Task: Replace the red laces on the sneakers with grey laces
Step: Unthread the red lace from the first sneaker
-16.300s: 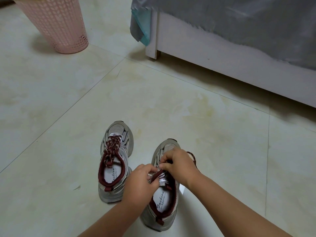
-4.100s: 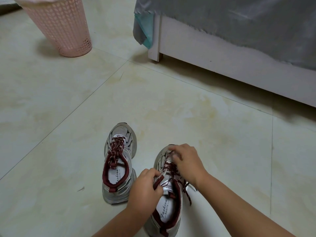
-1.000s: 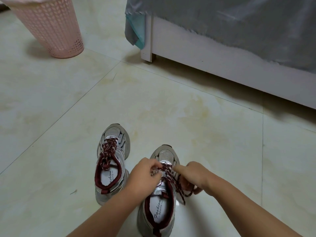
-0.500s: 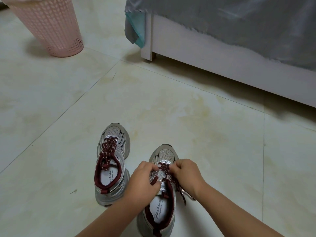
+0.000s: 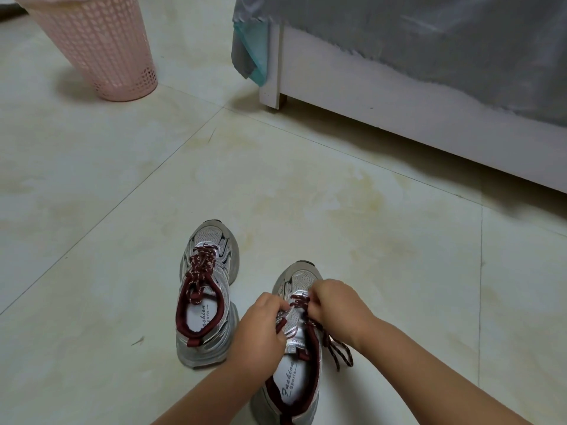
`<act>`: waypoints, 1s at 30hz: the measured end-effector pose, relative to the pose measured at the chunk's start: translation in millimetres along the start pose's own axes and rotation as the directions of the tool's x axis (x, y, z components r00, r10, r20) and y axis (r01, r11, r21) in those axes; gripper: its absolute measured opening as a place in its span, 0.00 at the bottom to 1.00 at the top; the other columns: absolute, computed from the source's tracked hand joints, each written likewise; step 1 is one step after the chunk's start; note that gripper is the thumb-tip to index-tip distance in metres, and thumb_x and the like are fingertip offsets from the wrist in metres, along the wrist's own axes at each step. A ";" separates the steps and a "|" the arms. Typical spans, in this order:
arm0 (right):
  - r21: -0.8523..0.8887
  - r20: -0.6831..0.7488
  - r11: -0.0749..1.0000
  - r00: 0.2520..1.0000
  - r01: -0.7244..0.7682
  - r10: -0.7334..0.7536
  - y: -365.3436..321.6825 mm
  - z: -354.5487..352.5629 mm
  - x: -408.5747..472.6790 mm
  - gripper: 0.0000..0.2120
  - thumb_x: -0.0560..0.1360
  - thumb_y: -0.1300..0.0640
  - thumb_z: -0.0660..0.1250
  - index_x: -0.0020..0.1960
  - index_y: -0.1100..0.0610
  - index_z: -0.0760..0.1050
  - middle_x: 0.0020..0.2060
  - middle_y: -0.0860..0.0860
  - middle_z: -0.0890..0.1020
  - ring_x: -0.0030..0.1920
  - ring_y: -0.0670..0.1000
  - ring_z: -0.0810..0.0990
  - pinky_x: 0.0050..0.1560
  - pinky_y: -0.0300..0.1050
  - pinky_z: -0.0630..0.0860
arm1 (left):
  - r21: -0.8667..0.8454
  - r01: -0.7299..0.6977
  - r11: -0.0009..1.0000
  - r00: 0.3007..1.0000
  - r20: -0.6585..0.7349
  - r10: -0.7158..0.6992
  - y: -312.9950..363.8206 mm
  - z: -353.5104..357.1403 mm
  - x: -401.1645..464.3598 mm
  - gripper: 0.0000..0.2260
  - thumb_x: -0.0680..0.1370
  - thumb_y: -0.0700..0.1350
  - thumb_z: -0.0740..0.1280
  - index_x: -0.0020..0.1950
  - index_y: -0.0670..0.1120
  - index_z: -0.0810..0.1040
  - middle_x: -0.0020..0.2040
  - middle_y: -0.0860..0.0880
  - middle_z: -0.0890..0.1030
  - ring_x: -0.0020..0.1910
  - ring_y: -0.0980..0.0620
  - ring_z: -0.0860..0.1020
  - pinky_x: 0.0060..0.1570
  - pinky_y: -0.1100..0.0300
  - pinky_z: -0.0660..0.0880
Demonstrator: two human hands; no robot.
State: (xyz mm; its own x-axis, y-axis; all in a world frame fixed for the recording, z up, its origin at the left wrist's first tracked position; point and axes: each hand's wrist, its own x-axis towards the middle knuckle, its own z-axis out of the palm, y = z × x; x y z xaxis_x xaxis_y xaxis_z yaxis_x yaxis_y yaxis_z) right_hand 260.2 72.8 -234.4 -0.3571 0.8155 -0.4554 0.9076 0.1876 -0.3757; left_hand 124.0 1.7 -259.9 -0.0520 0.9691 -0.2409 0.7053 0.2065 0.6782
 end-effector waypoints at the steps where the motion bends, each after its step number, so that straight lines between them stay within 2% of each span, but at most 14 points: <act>1: -0.103 -0.024 0.994 0.998 0.048 -0.051 -0.3 -1.8 1.7 0.07 0.72 0.61 0.58 0.36 0.58 0.66 0.42 0.59 0.78 0.44 0.58 0.75 0.39 0.46 0.67 | 0.001 -0.006 1.000 1.000 0.007 0.006 0.7 0.4 -0.6 0.17 0.72 0.35 0.63 0.57 0.51 0.72 0.55 0.58 0.72 0.52 0.59 0.72 0.52 0.66 0.70; 4: -0.158 -0.096 0.985 0.992 0.065 -0.081 0.8 -1.3 1.3 0.06 0.74 0.60 0.58 0.38 0.58 0.70 0.44 0.57 0.80 0.45 0.57 0.76 0.41 0.48 0.70 | -0.009 -0.005 1.000 1.000 0.001 0.005 0.8 1.0 -2.2 0.16 0.73 0.36 0.63 0.57 0.51 0.73 0.55 0.58 0.72 0.52 0.59 0.73 0.54 0.64 0.71; 7: 0.123 -0.072 0.989 0.994 -0.078 0.088 11.1 -0.4 -3.3 0.10 0.74 0.53 0.64 0.36 0.55 0.72 0.36 0.51 0.79 0.37 0.50 0.75 0.37 0.42 0.69 | -0.023 -0.001 1.000 1.000 -0.014 0.001 -0.7 0.7 -2.7 0.16 0.73 0.36 0.64 0.57 0.52 0.73 0.54 0.59 0.72 0.51 0.60 0.72 0.52 0.68 0.70; 11: 0.508 0.112 0.835 0.978 -0.211 0.178 10.6 5.0 -9.2 0.17 0.71 0.56 0.70 0.28 0.54 0.66 0.25 0.47 0.69 0.27 0.45 0.66 0.33 0.39 0.65 | -0.008 0.006 1.000 1.000 -0.017 -0.006 1.6 0.4 -2.3 0.15 0.73 0.37 0.64 0.57 0.51 0.73 0.54 0.58 0.72 0.51 0.59 0.72 0.52 0.66 0.70; 14: 0.383 0.048 0.913 0.989 -0.144 0.136 7.7 4.4 -8.0 0.11 0.74 0.59 0.65 0.33 0.57 0.71 0.30 0.50 0.74 0.32 0.48 0.71 0.37 0.43 0.69 | -0.011 0.004 1.000 1.000 -0.012 -0.004 0.2 0.1 -3.2 0.15 0.73 0.37 0.64 0.57 0.51 0.73 0.54 0.59 0.72 0.50 0.61 0.71 0.49 0.70 0.67; 16: 0.096 -0.054 0.994 0.997 -0.050 0.056 8.2 -1.6 -5.5 0.07 0.75 0.59 0.60 0.42 0.59 0.75 0.40 0.55 0.79 0.42 0.53 0.75 0.43 0.45 0.71 | -0.017 -0.001 1.000 1.000 0.003 0.001 0.6 -0.2 -3.6 0.16 0.73 0.37 0.63 0.57 0.52 0.73 0.54 0.59 0.72 0.50 0.61 0.71 0.50 0.70 0.68; 18: -0.245 -0.122 0.969 0.990 0.044 -0.076 7.4 -4.2 -3.8 0.08 0.77 0.59 0.56 0.50 0.59 0.73 0.49 0.55 0.78 0.51 0.55 0.74 0.47 0.46 0.70 | -0.031 0.001 1.000 1.000 0.013 0.000 1.8 -0.6 -3.7 0.16 0.73 0.36 0.64 0.57 0.52 0.73 0.54 0.59 0.72 0.50 0.60 0.73 0.51 0.66 0.71; 19: -0.306 -0.138 0.950 0.985 0.056 -0.103 7.7 -2.8 -3.7 0.09 0.77 0.58 0.56 0.52 0.58 0.72 0.51 0.54 0.77 0.53 0.55 0.73 0.47 0.47 0.69 | -0.037 0.002 0.999 1.000 0.011 -0.002 1.9 -0.6 -3.6 0.16 0.73 0.36 0.64 0.57 0.52 0.73 0.53 0.59 0.72 0.49 0.60 0.73 0.50 0.67 0.71; 21: -0.201 -0.143 0.979 0.990 -0.035 0.006 6.4 0.6 -6.8 0.09 0.77 0.54 0.57 0.51 0.56 0.73 0.49 0.53 0.78 0.51 0.55 0.74 0.45 0.46 0.70 | -0.050 0.007 0.999 1.000 0.001 -0.007 0.3 -0.4 -3.4 0.15 0.72 0.36 0.64 0.55 0.52 0.74 0.51 0.61 0.72 0.46 0.63 0.72 0.46 0.71 0.68; 23: 0.087 -0.033 0.981 0.984 -0.174 0.177 9.0 7.0 -8.7 0.08 0.75 0.52 0.61 0.41 0.55 0.73 0.39 0.53 0.78 0.41 0.53 0.74 0.40 0.43 0.69 | -0.055 0.011 0.998 1.000 -0.004 -0.011 -2.4 -0.8 -4.1 0.15 0.72 0.36 0.65 0.54 0.52 0.74 0.48 0.63 0.70 0.43 0.66 0.70 0.41 0.76 0.66; 25: 0.410 0.138 0.873 0.964 -0.265 0.228 11.8 10.9 -11.5 0.13 0.74 0.56 0.64 0.32 0.55 0.67 0.30 0.51 0.71 0.33 0.51 0.68 0.37 0.42 0.65 | -0.061 0.016 0.998 1.000 -0.004 -0.017 -4.1 -0.9 -4.9 0.14 0.72 0.37 0.66 0.53 0.53 0.74 0.46 0.64 0.70 0.42 0.69 0.70 0.40 0.78 0.66; 26: 0.460 0.155 0.848 0.965 -0.261 0.213 13.3 10.3 -12.4 0.15 0.74 0.58 0.64 0.30 0.55 0.65 0.28 0.51 0.69 0.32 0.50 0.66 0.37 0.42 0.64 | -0.064 0.020 0.998 1.000 -0.002 -0.020 -4.5 -0.9 -5.2 0.14 0.72 0.37 0.66 0.53 0.53 0.74 0.46 0.64 0.70 0.43 0.70 0.70 0.40 0.78 0.67; 28: 0.298 0.057 0.936 0.982 -0.188 0.179 17.9 4.9 -10.8 0.12 0.76 0.57 0.62 0.34 0.56 0.69 0.33 0.52 0.73 0.35 0.52 0.70 0.38 0.43 0.65 | -0.066 0.021 0.998 1.000 0.007 -0.020 -4.0 -0.8 -5.6 0.14 0.73 0.37 0.66 0.54 0.54 0.74 0.47 0.65 0.70 0.43 0.70 0.71 0.40 0.78 0.67; 30: -0.089 -0.125 0.989 0.986 -0.121 0.109 19.0 -1.3 -8.4 0.06 0.77 0.57 0.59 0.44 0.57 0.72 0.43 0.53 0.78 0.45 0.55 0.75 0.41 0.45 0.65 | -0.064 0.016 0.998 1.000 0.020 -0.015 -3.5 -0.7 -5.7 0.15 0.73 0.38 0.66 0.54 0.54 0.74 0.48 0.65 0.71 0.44 0.68 0.71 0.42 0.75 0.67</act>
State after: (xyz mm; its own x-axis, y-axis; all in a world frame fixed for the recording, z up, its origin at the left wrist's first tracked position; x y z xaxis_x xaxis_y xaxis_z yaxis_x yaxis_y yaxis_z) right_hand 280.7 70.3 -236.7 -0.2253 0.8930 -0.3895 0.9602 0.1357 -0.2442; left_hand 121.3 -4.5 -260.3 -0.0481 0.9630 -0.2651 0.6575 0.2304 0.7173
